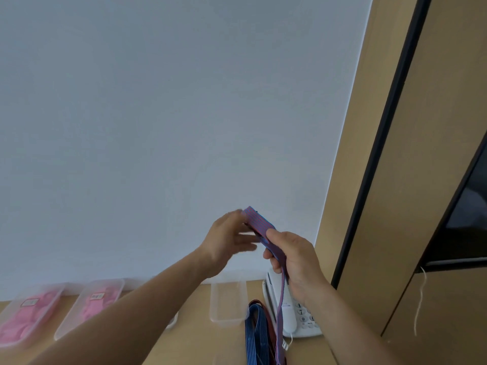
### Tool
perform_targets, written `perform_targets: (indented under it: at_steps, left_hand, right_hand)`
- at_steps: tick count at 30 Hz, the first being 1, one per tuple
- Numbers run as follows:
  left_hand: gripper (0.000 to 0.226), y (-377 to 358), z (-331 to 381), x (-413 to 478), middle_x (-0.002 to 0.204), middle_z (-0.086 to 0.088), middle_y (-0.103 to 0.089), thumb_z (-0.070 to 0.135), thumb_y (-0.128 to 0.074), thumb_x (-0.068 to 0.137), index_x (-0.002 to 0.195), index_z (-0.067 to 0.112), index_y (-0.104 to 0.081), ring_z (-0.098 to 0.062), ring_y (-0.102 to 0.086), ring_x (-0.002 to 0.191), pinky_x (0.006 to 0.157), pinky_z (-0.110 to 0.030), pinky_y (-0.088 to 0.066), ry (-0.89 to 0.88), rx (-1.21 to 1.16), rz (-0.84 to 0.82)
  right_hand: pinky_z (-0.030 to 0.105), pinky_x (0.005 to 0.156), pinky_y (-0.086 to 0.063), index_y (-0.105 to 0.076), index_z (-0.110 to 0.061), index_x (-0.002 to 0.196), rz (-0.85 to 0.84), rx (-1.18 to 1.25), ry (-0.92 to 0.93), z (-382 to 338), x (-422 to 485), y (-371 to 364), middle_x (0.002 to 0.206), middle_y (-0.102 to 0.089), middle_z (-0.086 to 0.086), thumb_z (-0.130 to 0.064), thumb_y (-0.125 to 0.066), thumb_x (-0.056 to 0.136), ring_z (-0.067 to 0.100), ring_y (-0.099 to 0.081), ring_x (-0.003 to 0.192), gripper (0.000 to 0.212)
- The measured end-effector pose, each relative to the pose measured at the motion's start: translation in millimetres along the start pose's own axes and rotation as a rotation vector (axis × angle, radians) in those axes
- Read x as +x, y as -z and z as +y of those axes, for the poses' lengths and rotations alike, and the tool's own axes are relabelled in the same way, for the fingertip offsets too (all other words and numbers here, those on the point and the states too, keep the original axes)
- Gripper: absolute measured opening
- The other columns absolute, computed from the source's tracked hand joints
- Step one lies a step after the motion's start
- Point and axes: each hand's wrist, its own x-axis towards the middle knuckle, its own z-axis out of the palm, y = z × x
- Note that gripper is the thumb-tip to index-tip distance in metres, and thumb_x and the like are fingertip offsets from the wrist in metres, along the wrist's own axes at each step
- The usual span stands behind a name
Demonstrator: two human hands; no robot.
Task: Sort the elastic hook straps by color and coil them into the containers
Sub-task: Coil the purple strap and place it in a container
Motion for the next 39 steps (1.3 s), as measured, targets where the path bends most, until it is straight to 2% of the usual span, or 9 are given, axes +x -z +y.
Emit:
perform_targets:
  at_steps: [2,5,11,19,24,30,33,36,39]
  left_hand:
    - [0.050,-3,7,-2,0.106,-0.027,-0.068,0.039,-0.058,0.090,0.109,-0.007,-0.064,-0.033,-0.066,0.076,0.078,-0.042,-0.056,0.071,-0.081,-0.086]
    - [0.051,-4,10,-5,0.096,-0.020,-0.070,0.030,-0.060,0.095,0.113,-0.018,-0.058,-0.031,-0.065,0.067,0.072,-0.036,-0.056,0.031,-0.112,-0.113]
    - [0.040,-1,12,-4,0.114,-0.023,-0.070,0.031,-0.059,0.094,0.110,-0.005,-0.065,-0.033,-0.067,0.098,0.098,-0.052,-0.050,0.083,-0.050,-0.134]
    - [0.030,-7,13,-4,0.108,-0.017,-0.073,0.027,-0.062,0.095,0.112,0.002,-0.060,-0.031,-0.070,0.093,0.083,-0.040,-0.058,0.029,-0.032,-0.048]
    - [0.023,1,13,-3,0.113,-0.022,-0.070,0.015,-0.054,0.099,0.116,0.001,-0.057,-0.044,-0.066,0.103,0.092,-0.050,-0.053,0.008,-0.083,-0.083]
    - [0.029,1,7,1,0.101,-0.013,-0.075,0.013,-0.063,0.096,0.123,0.007,-0.055,-0.031,-0.071,0.090,0.084,-0.043,-0.058,-0.184,0.234,0.013]
    - [0.035,2,1,2,0.100,0.002,-0.073,0.014,-0.065,0.093,0.125,0.017,-0.053,-0.009,-0.071,0.087,0.075,-0.022,-0.055,-0.340,0.512,0.113]
    - [0.040,7,-11,0,0.104,0.007,-0.069,0.019,-0.064,0.093,0.131,0.022,-0.051,-0.010,-0.066,0.092,0.081,-0.025,-0.053,-0.531,0.885,0.118]
    - [0.044,6,-17,-4,0.104,0.007,-0.070,0.017,-0.062,0.089,0.131,0.021,-0.053,-0.009,-0.055,0.084,0.070,-0.020,-0.048,-0.797,1.098,0.126]
  right_hand:
    - [0.024,0.043,-0.035,-0.066,-0.009,0.066,-0.026,-0.020,0.044,3,-3,-3,0.063,-0.066,0.014,-0.023,-0.071,0.087,0.016,-0.046,0.044,0.026]
    - [0.023,0.043,-0.035,-0.070,-0.012,0.065,-0.048,-0.055,0.075,3,-5,-3,0.066,-0.069,0.014,-0.023,-0.071,0.087,0.015,-0.046,0.043,0.025]
    - [0.018,0.040,-0.033,-0.071,-0.017,0.063,-0.065,-0.156,0.053,-2,-4,7,0.063,-0.068,0.011,-0.030,-0.078,0.081,0.013,-0.040,0.041,0.024]
    - [0.018,0.041,-0.032,-0.072,-0.019,0.058,-0.017,-0.179,0.102,6,-5,3,0.061,-0.068,0.011,-0.027,-0.072,0.087,0.012,-0.036,0.039,0.030]
    - [0.018,0.042,-0.035,-0.071,-0.015,0.061,-0.001,-0.191,0.103,8,-1,5,0.061,-0.068,0.011,-0.027,-0.072,0.088,0.013,-0.040,0.041,0.029]
    - [0.022,0.043,-0.037,-0.070,0.000,0.074,0.038,-0.193,-0.043,12,1,5,0.056,-0.063,0.008,-0.041,-0.068,0.090,0.016,-0.044,0.042,0.044]
    - [0.023,0.044,-0.039,-0.070,0.000,0.077,0.028,-0.184,-0.091,7,2,5,0.055,-0.062,0.008,-0.049,-0.060,0.093,0.018,-0.046,0.042,0.052]
    - [0.022,0.040,-0.033,-0.072,-0.003,0.072,0.022,-0.167,-0.094,0,2,3,0.054,-0.058,0.007,-0.055,-0.054,0.093,0.016,-0.040,0.040,0.059]
    - [0.022,0.039,-0.026,-0.071,0.004,0.079,0.018,-0.155,-0.096,-4,3,0,0.055,-0.052,0.006,-0.058,-0.052,0.092,0.014,-0.031,0.040,0.066]
